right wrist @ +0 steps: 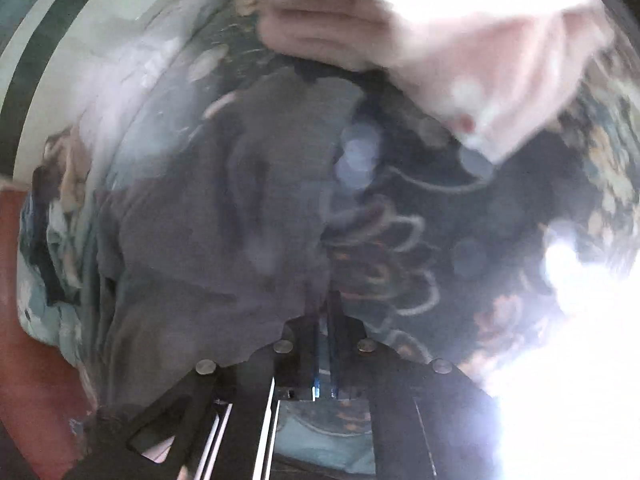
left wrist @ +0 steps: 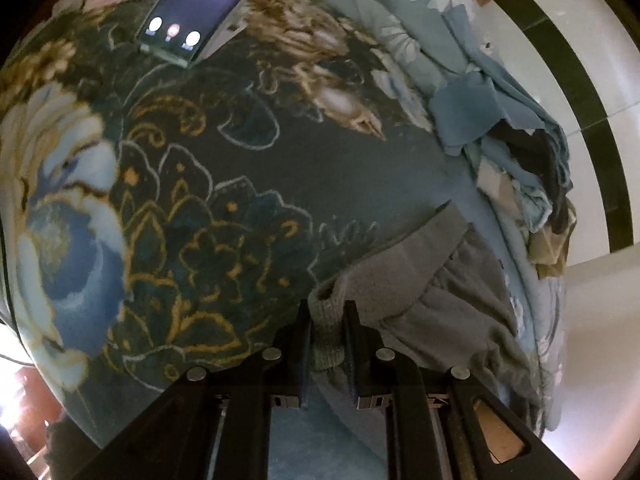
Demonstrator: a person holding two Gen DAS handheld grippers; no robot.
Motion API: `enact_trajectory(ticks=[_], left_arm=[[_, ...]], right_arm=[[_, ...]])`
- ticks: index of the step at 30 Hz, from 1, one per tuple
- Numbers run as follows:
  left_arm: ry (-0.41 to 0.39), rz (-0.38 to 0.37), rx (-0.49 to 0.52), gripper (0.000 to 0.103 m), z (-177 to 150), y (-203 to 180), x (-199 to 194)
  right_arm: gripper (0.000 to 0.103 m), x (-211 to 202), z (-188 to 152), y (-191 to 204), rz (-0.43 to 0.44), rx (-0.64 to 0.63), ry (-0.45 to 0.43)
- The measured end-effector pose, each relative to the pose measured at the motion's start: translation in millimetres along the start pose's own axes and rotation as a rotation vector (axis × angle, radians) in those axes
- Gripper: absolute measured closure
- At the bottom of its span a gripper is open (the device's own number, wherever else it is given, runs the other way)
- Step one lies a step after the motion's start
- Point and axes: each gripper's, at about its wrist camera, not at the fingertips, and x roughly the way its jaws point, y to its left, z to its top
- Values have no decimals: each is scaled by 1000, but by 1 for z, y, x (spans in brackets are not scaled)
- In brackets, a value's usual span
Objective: Fold clothes
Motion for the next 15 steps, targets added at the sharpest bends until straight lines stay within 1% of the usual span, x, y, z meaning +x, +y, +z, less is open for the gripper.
enact_trajectory(ticks=[4, 6, 8, 9, 12, 15], left_arm=[[27, 6, 40, 84, 2, -7, -2], [42, 5, 52, 82, 4, -9, -5], [38, 52, 77, 75, 6, -11, -12], [33, 73, 89, 75, 8, -12, -15], [16, 99, 118, 74, 16, -17, -24], [19, 105, 179, 67, 30, -41, -16]], right_arm=[[100, -8, 6, 1, 15, -20, -14], [100, -16, 9, 12, 22, -63, -30], [99, -23, 11, 25, 24, -110, -45], [99, -26, 13, 31, 24, -133, -51], [99, -33, 16, 49, 26, -196, -67], [99, -31, 22, 78, 48, -262, -64]])
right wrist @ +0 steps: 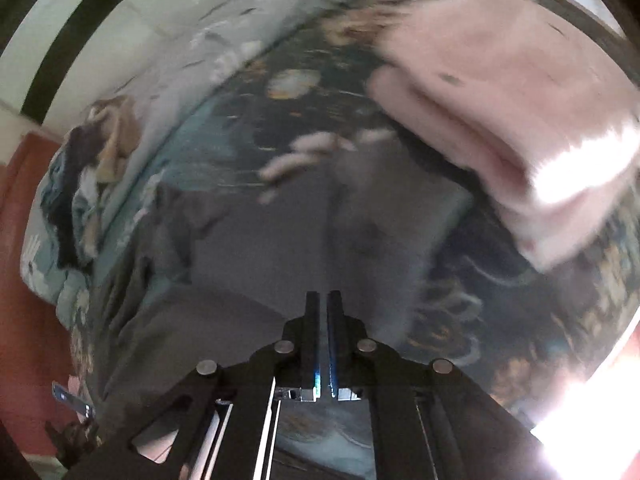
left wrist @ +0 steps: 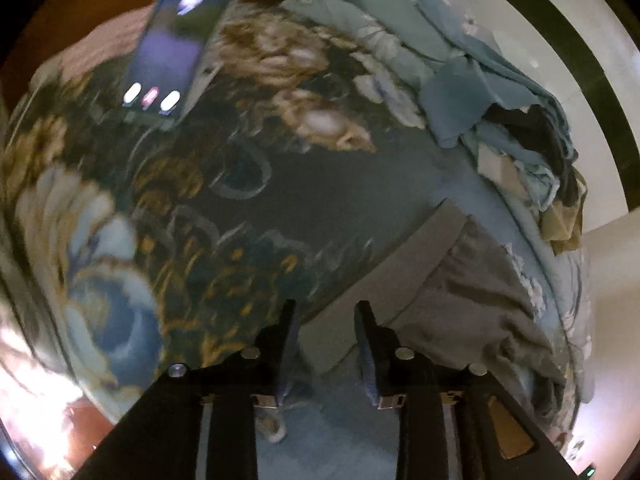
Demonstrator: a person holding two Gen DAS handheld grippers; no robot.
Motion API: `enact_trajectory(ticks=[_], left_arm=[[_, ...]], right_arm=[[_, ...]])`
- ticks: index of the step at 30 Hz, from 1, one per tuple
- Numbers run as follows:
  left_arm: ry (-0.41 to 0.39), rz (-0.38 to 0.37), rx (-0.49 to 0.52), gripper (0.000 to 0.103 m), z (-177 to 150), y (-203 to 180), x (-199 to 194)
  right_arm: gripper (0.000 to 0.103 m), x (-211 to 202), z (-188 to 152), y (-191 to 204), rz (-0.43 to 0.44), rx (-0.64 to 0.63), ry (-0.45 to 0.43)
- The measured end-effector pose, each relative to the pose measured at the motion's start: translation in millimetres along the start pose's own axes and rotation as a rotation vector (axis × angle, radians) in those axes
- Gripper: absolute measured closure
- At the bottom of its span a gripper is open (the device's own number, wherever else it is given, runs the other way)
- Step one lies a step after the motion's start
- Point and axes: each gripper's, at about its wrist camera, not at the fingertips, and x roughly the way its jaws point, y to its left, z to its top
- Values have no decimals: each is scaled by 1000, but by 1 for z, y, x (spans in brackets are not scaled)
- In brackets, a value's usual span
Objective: Fold clothes
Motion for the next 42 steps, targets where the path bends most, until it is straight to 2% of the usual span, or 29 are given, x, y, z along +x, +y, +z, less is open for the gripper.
enact_trajectory(ticks=[4, 5, 7, 8, 9, 18, 22, 28, 36, 40, 42], left_arm=[[46, -9, 95, 58, 26, -43, 27], [62, -4, 121, 56, 33, -53, 37], [85, 14, 164, 54, 45, -72, 58], [96, 25, 181, 52, 51, -81, 69], [107, 34, 194, 52, 57, -90, 80], [195, 65, 241, 48, 85, -133, 157], [214, 50, 220, 48, 88, -136, 169], [222, -10, 176, 49, 87, -128, 164], [232, -155, -7, 47, 93, -102, 151], [270, -162, -11, 45, 92, -108, 156], [277, -193, -15, 45, 91, -112, 156]], right_arm=[[99, 25, 22, 47, 29, -86, 30], [96, 32, 27, 58, 33, -107, 41], [86, 46, 35, 78, 37, -149, 62], [76, 52, 39, 86, 35, -170, 71], [72, 59, 43, 93, 27, -188, 75], [68, 95, 71, 118, -37, -223, 106], [68, 105, 76, 126, -60, -244, 129], [68, 120, 73, 141, -91, -285, 168], [68, 121, 64, 142, -111, -282, 192], [68, 120, 61, 143, -111, -275, 197], [68, 120, 59, 146, -110, -277, 200]])
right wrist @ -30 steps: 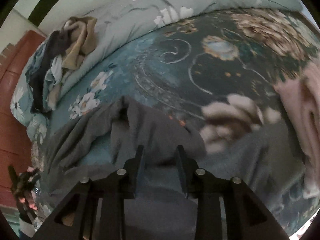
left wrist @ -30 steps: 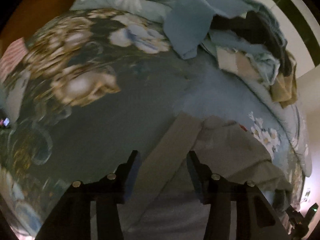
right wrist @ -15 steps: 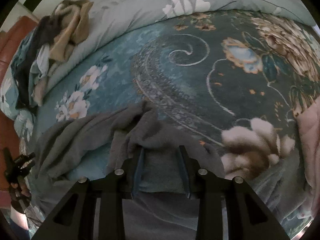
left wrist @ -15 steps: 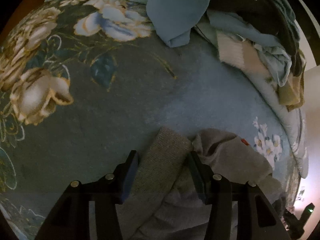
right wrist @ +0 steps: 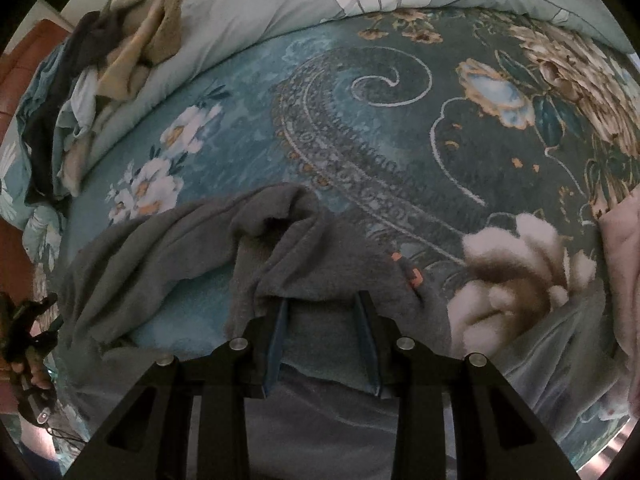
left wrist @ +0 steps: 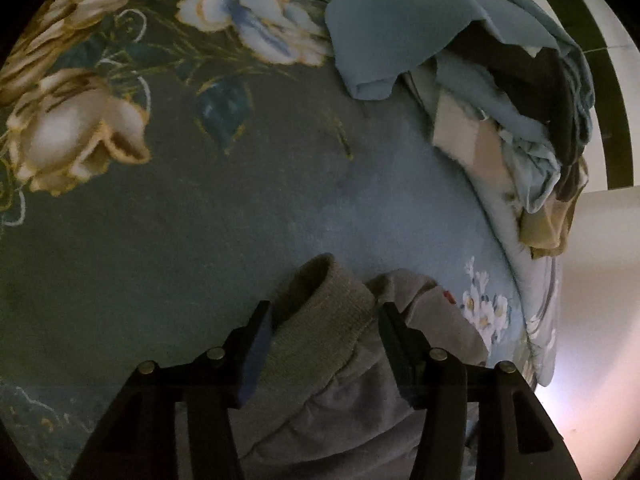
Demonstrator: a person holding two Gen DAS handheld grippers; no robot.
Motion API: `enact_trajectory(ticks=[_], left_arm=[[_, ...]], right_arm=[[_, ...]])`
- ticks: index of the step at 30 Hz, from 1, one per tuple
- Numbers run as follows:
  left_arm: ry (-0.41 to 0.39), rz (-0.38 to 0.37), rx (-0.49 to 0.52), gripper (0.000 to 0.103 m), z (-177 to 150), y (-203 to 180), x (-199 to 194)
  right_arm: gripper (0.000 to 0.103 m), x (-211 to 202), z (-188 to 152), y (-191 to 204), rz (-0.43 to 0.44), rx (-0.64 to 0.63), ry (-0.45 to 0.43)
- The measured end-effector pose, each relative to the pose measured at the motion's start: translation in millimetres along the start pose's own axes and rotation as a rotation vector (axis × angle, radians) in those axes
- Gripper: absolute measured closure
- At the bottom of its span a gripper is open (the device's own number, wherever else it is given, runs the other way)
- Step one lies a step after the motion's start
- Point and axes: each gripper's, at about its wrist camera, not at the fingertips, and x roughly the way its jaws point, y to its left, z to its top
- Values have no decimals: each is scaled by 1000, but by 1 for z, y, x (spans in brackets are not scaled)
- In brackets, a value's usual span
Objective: Fold clothes
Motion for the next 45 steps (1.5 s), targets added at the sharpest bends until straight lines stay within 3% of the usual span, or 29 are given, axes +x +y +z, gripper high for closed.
enact_trajectory(ticks=[4, 10, 13, 15, 17, 19, 20, 23, 26, 31, 34, 37, 38, 40, 42, 45], left_arm=[[26, -71, 20, 45, -1, -9, 0], [82, -68, 80, 45, -3, -24, 10], [72, -35, 101, 47, -3, -32, 14], [30, -16, 92, 56, -4, -32, 10], [-8, -26, 78, 74, -4, -31, 3], [-49, -35, 67, 78, -4, -31, -5], [-75, -36, 65, 80, -3, -32, -10], [-148, -50, 44, 83, 6, -33, -26], [-219, -73, 10, 85, 21, -30, -49], [-319, -135, -46, 87, 49, -22, -93], [-328, -153, -48, 87, 57, -17, -104], [-301, -94, -29, 87, 52, -5, -94], [-291, -81, -36, 87, 49, 1, -90], [-271, -77, -85, 86, 42, 19, -81], [-250, -73, -135, 86, 35, 38, -72], [-223, -57, -170, 85, 27, 56, -64]], right_arm=[[68, 0, -1, 2, 2, -1, 3], [68, 2, -1, 5, 11, 13, 7], [68, 6, 1, 9, 5, 12, 15], [68, 9, 2, 10, -6, 8, 21], [68, 11, 2, 10, -23, 12, 21], [74, 11, 4, 9, -44, 22, 17], [88, 11, 4, 8, -59, 23, 14], [96, 5, 10, 12, -116, -4, -7], [97, -11, 28, 19, -152, -28, -59], [98, -70, 80, 44, -135, -78, -225], [98, -109, 94, 74, -109, -148, -351], [98, -117, 78, 98, -171, -277, -454], [97, -109, 70, 103, -198, -320, -451], [97, -69, 51, 99, -239, -383, -333], [97, -21, 29, 82, -216, -370, -163], [97, 13, 1, 62, -189, -319, -58]])
